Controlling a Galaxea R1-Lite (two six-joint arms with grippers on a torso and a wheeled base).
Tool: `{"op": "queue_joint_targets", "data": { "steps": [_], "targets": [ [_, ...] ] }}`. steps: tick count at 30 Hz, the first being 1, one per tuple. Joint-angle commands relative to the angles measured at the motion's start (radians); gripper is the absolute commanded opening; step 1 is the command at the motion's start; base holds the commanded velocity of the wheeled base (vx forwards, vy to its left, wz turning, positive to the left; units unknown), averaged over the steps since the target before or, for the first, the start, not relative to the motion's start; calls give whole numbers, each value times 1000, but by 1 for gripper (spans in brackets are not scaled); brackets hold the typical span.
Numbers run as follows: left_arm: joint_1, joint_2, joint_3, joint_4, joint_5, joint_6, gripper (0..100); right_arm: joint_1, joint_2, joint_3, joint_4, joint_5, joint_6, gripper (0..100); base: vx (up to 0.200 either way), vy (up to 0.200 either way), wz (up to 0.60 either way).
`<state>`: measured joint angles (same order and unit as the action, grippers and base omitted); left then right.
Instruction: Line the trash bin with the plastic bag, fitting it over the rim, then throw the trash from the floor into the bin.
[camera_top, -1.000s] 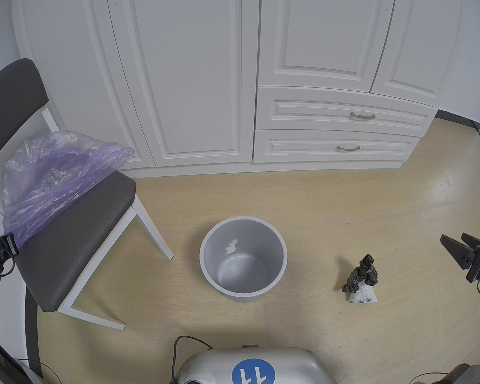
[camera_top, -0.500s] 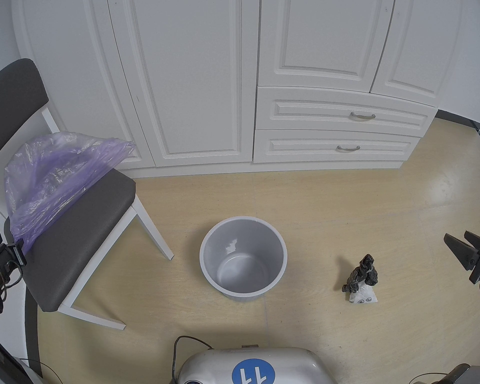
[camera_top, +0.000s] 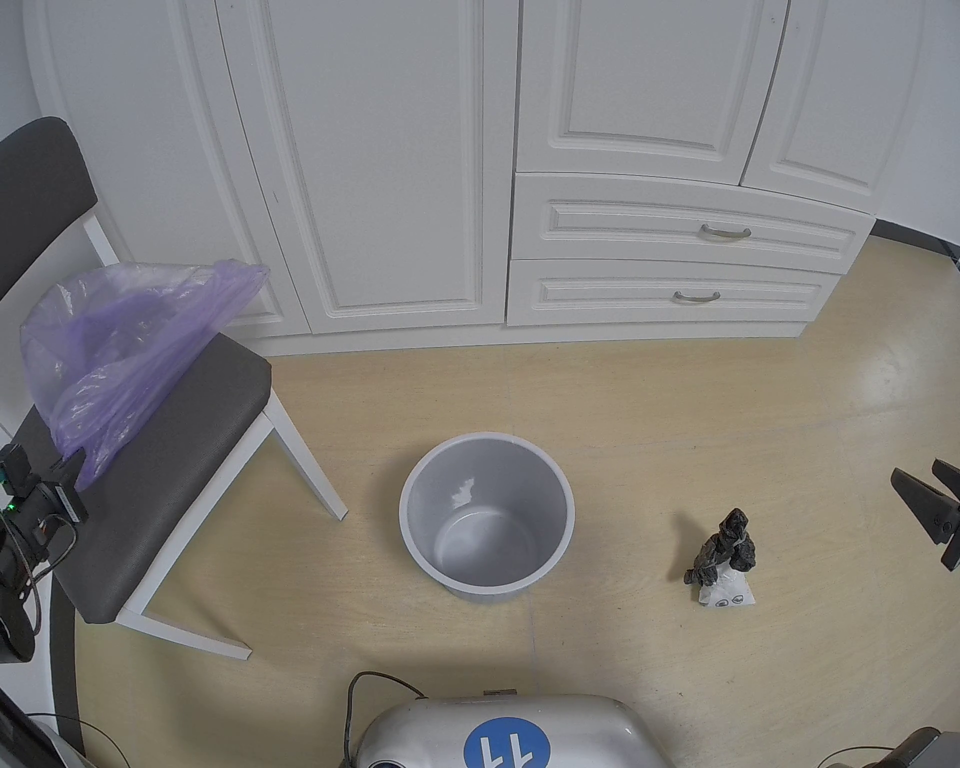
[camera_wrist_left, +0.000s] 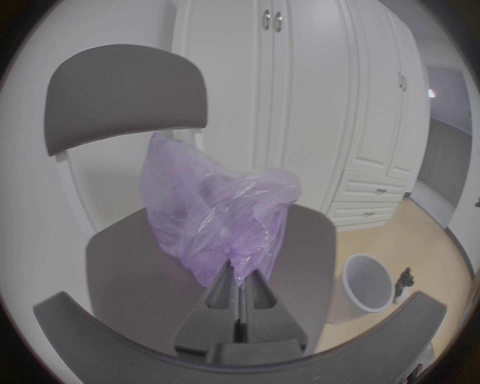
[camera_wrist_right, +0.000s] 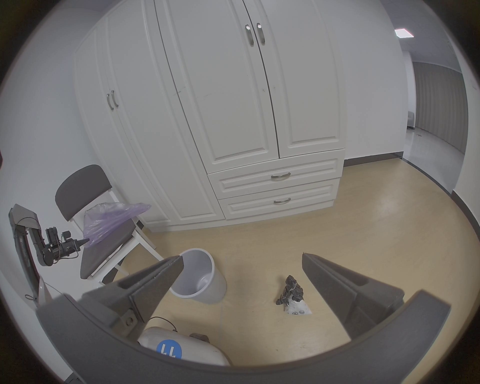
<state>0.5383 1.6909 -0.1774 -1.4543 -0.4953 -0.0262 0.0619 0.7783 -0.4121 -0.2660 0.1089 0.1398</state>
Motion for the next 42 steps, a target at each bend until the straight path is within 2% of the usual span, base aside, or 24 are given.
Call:
{"op": "queue_joint_targets", "data": {
  "steps": [1,10,13,14,15,17,18,19,23,24,25,26,28,29,30,31,38,42],
  "targets": [
    [-205,-85,76,-80,1,-57,0,10,2,-2,2,-2,-5,100,0,0,0],
    [-477,-263,69,-77,44,-113,0,58,4,-2,4,-8,-17,100,0,0,0],
    [-638,-310,59,-77,155,-112,0,78,10,-1,5,-15,-17,100,0,0,0],
    [-638,-310,59,-77,155,-112,0,78,10,-1,5,-15,-17,100,0,0,0],
    [-738,-326,44,-77,239,-110,0,95,12,1,5,-28,-17,100,0,0,0],
    [-831,-330,19,-77,328,-109,0,124,24,3,5,-45,-17,100,0,0,0],
    [-831,-330,19,-77,328,-109,0,124,24,3,5,-45,-17,100,0,0,0],
    [-910,-329,-10,-77,396,-107,0,151,39,6,4,-74,-16,100,0,0,0],
    [-1028,-313,-63,-77,486,-107,0,211,82,13,-10,-138,-8,100,0,0,0],
    [-1083,-309,-93,-77,521,-107,0,233,101,15,-10,-164,-6,100,0,0,0],
    [-1101,-307,-100,-75,532,-107,0,237,105,15,-12,-170,-6,100,0,0,0],
    [-1160,-301,-123,-74,569,-107,0,249,118,15,-12,-187,-5,100,0,0,0],
    [-1222,-295,-142,-75,613,-107,0,260,125,16,-12,-189,-5,100,0,0,0],
    [-1227,-295,-142,-75,618,-107,0,260,125,16,-12,-189,-3,100,0,0,0],
    [-1279,-304,-132,-74,632,-106,0,268,125,21,-12,-189,-3,100,0,0,0],
    [-1299,-309,-123,-72,632,-106,0,272,125,22,-12,-189,-3,100,0,0,0],
    [-1379,-339,-77,52,617,-101,0,282,162,19,-13,-183,-6,100,0,0,0],
    [-1417,-381,-65,95,569,-103,0,297,185,19,-13,-183,-3,100,0,0,0]
  ]
}}
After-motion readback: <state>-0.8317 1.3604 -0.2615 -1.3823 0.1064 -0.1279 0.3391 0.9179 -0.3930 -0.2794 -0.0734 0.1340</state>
